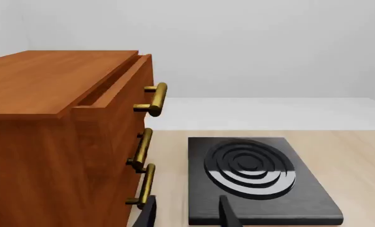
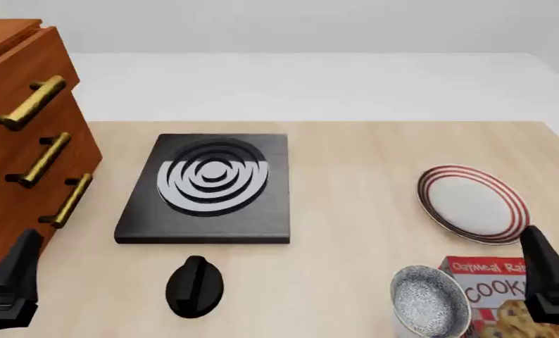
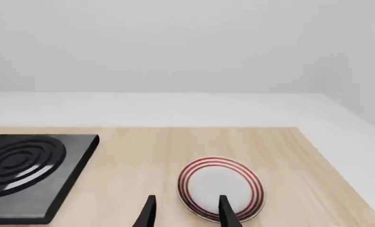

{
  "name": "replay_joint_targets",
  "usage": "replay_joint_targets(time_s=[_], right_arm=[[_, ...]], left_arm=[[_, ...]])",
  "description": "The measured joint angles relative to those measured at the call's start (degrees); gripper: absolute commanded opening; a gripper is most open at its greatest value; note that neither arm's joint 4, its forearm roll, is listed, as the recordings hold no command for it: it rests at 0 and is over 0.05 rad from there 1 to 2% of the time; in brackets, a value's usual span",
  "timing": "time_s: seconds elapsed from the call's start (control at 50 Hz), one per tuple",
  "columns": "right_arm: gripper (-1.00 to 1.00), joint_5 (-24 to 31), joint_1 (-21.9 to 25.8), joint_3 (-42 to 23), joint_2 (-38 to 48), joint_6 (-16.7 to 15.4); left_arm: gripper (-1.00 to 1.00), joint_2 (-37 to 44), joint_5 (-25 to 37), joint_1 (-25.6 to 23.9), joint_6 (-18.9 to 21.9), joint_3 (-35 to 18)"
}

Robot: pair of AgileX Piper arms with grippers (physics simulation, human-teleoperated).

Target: Pick the akita bowl on the ramekin and place it on the plate.

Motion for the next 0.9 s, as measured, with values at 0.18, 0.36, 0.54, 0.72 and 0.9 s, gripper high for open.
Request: replay_joint_targets(time_s=[0.18, 0.36, 0.54, 0.72, 0.9], right_arm=[[1.0, 1.8, 0.4, -2.4, -0.9, -0.1], [1.0, 5.6, 1.1, -6.9, -1.2, -0.1], [1.0, 9.9, 1.8, -11.1, -1.2, -0.5], [1.0, 13.0, 5.2, -13.5, 2.4, -6.1], [1.0, 16.0, 10.0, -15.7, 7.1, -8.6]], left_arm=[[1.0, 0.0, 0.0, 0.0, 0.0, 0.0], [1.0, 0.0, 0.0, 0.0, 0.0, 0.0], [1.0, 0.0, 0.0, 0.0, 0.0, 0.0], [1.0, 0.0, 0.0, 0.0, 0.0, 0.0], [1.0, 0.0, 0.0, 0.0, 0.0, 0.0]])
